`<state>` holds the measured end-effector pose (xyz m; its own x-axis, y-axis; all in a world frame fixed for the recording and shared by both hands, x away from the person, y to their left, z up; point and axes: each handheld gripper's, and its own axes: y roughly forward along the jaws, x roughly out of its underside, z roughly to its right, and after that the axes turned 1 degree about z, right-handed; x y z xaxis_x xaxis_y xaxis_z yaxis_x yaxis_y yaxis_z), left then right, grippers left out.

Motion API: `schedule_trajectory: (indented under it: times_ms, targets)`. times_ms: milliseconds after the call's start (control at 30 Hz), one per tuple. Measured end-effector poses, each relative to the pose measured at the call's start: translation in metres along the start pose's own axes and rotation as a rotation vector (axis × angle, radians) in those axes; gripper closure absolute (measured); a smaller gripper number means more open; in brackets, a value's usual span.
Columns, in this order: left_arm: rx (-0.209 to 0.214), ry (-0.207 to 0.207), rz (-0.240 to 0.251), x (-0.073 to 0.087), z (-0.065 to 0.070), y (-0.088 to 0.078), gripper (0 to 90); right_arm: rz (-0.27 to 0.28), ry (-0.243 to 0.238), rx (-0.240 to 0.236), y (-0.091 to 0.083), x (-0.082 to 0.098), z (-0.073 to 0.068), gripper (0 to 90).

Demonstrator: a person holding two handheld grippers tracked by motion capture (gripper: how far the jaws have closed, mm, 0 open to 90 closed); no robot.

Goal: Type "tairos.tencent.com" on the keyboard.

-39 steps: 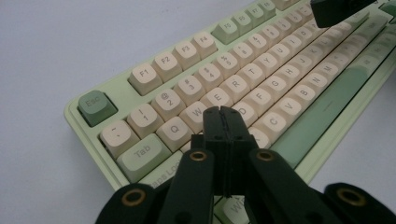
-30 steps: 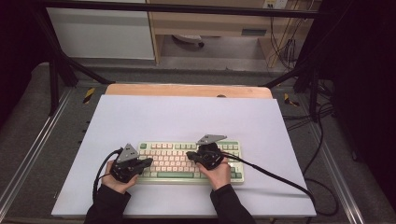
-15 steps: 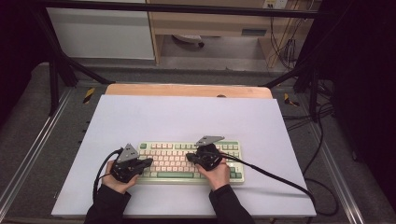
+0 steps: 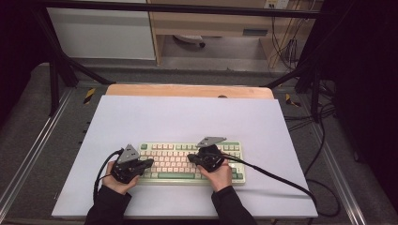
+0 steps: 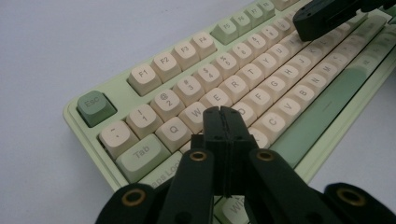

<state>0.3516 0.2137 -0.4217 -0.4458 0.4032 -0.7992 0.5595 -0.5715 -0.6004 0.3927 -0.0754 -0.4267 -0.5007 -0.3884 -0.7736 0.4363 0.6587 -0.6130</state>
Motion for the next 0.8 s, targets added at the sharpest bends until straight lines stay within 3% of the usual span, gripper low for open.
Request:
schedule_trajectory:
  times_ms: [333, 800]
  targets:
    - [0.001, -0.001, 0.004, -0.001, 0.000, -0.001, 90.0, -0.021, -0.047, 0.009, -0.017, -0.002, -0.003, 90.0]
    - [0.006, 0.005, 0.006, -0.005, 0.004, 0.001, 90.0, -0.018, -0.025, -0.013, -0.042, 0.013, 0.008, 90.0]
